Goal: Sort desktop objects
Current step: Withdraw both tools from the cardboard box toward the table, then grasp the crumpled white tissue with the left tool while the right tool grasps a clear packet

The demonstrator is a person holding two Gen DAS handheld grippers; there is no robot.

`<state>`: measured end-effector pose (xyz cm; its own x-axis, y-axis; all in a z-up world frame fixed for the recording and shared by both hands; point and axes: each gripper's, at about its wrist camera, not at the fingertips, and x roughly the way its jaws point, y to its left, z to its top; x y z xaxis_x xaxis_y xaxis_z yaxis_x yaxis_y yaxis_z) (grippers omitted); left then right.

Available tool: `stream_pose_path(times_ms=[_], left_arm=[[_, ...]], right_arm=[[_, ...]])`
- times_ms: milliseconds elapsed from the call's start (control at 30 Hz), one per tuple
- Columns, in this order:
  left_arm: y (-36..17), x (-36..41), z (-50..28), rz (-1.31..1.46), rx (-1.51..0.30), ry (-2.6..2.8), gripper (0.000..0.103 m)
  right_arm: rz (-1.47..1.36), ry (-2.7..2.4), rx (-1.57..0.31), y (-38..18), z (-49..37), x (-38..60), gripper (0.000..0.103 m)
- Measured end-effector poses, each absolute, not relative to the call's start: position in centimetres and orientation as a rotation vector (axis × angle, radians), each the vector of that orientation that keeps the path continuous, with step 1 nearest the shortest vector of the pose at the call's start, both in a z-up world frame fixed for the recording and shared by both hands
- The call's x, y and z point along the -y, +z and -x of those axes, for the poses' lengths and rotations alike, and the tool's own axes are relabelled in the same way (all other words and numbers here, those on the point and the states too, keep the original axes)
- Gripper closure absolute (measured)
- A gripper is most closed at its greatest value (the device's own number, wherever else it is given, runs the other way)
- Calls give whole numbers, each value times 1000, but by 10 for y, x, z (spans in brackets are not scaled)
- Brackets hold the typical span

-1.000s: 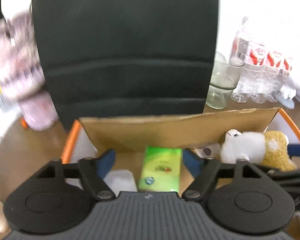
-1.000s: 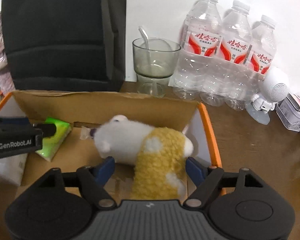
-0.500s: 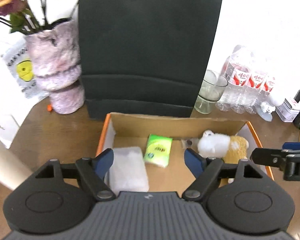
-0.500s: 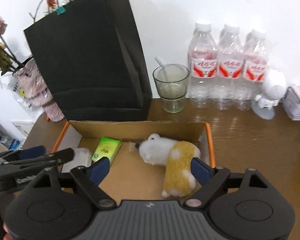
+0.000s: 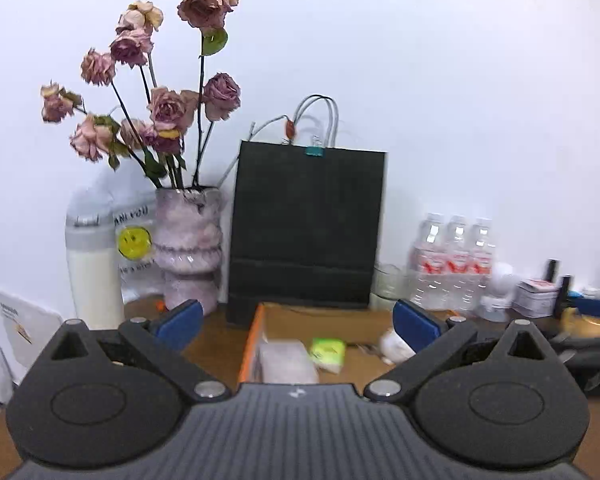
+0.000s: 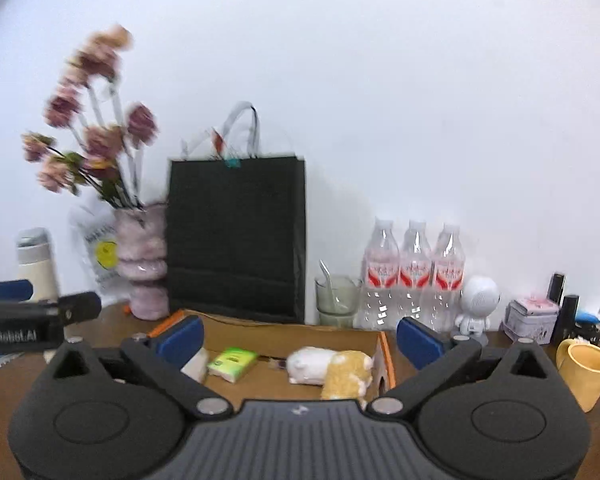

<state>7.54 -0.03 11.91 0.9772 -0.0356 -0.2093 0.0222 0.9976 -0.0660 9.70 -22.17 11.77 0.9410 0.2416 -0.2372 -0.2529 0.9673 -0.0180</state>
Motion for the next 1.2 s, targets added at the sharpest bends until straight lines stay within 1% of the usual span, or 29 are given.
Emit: stream_pose_path(times_ms=[100, 167, 300, 400, 533, 667, 767, 833, 867, 967, 1067, 1100, 1167, 1200], left_arm=[[116, 4, -58, 59, -253, -17, 0], [113, 4, -43, 44, -247, -10, 0], [103, -6, -9, 31, -281, 7, 0], [88, -20, 28, 65, -288, 5, 0], [63, -29, 72, 65, -342, -32, 0], [39, -28, 96, 22, -413, -94, 0], [29, -29, 89, 19, -455, -96, 3], [28, -33, 70, 42, -503, -94, 11], [27, -35, 61, 52, -515, -101, 12], [22, -36, 29, 41, -538, -134, 12], [14, -34, -3, 36, -579, -98, 8], [11, -34, -12, 37, -590, -86, 9], [4, -35, -22, 29, -614, -77, 28], [0, -37, -25, 29, -643, -85, 53]], right_arm=[[61, 262, -262, 106, -79, 213, 0], [63, 256, -297, 102, -72, 210, 0], [18, 279, -332, 96, -45, 214, 0], [14, 305, -349, 88, -9, 218, 0], [19, 347, -368, 73, 45, 225, 0], [76, 424, -345, 56, 93, 237, 0], [48, 438, -386, 46, 99, 244, 0], [28, 438, -417, 44, 91, 242, 2], [20, 444, -427, 45, 86, 241, 3], [7, 485, -429, 45, 75, 237, 5], [-21, 534, -466, 42, 56, 228, 15], [-27, 548, -475, 42, 49, 224, 16], [-29, 572, -484, 41, 35, 216, 16], [-26, 579, -486, 41, 28, 211, 18]])
